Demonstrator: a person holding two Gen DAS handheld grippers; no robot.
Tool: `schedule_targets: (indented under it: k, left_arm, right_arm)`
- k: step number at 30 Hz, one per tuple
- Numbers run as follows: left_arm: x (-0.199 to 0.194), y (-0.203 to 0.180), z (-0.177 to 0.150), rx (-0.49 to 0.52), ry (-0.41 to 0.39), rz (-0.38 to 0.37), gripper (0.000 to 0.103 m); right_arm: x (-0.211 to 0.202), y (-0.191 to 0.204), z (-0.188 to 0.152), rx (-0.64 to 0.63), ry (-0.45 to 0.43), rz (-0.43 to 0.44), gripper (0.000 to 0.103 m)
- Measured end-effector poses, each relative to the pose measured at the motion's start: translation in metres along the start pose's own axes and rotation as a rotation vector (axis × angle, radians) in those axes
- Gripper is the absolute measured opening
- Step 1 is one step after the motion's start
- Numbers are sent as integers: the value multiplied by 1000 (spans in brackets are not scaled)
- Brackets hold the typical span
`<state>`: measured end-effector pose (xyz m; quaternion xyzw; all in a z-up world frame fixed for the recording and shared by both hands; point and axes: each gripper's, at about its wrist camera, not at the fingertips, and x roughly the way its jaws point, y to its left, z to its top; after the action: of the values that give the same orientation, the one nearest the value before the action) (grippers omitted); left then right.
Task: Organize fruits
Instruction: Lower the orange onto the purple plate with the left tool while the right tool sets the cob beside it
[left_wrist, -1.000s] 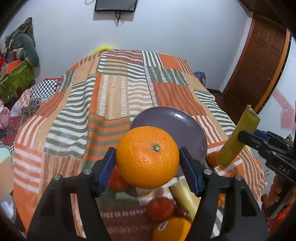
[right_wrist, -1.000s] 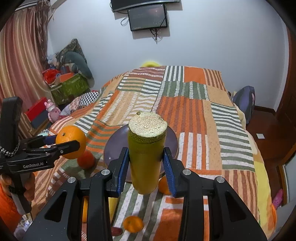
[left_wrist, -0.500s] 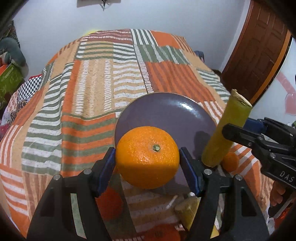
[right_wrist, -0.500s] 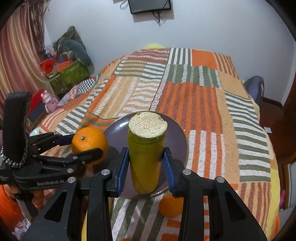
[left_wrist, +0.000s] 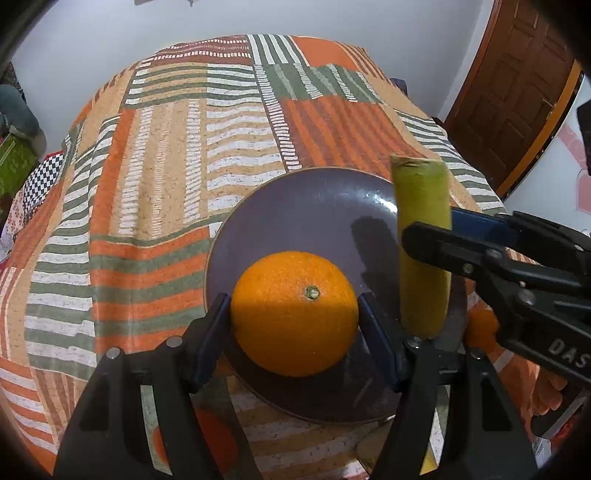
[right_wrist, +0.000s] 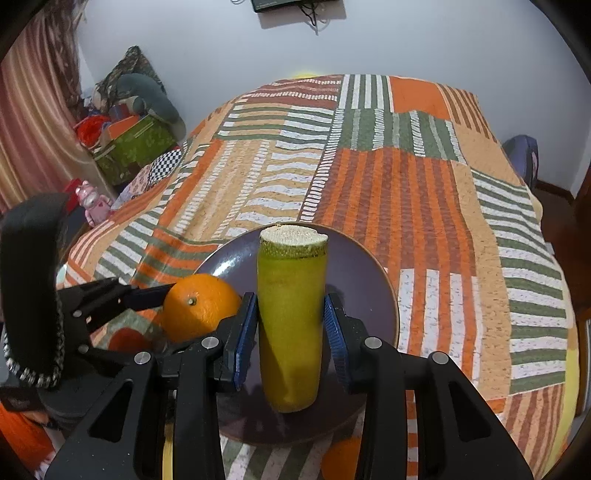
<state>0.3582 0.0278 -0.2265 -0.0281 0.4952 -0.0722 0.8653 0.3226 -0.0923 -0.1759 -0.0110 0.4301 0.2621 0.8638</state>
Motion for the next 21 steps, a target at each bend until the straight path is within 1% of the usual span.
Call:
schedule_targets:
  k: [2, 5, 6, 9, 12, 15, 17, 21]
  left_arm:
    - [1, 1, 0, -4, 2, -7, 69]
    - [2, 5, 1, -21, 10, -26, 69]
    - [3, 5, 1, -17, 11, -22, 69]
    - [3, 4, -3, -7, 5, -10, 70]
    - [-1, 2, -3, 0, -11, 4, 70]
    - [-8, 3, -2, -14, -21, 4, 70]
    - [-16, 4, -3, -24, -33, 2, 70]
    - [-44, 5, -8, -28, -84, 14, 70]
  right_arm:
    - [4, 1, 1, 2, 9, -4, 34]
    - [16, 3, 1, -13, 46, -23, 34]
    - [18, 4, 0, -13, 56, -25, 34]
    - [23, 0, -3, 12, 81, -2, 34]
    - [18, -1, -5, 12, 66, -7, 34]
    - [8, -1, -2, 9, 48, -11, 34]
    - [0, 1, -1, 4, 33, -20, 34]
    - [-26, 6, -3, -16, -17, -37, 34]
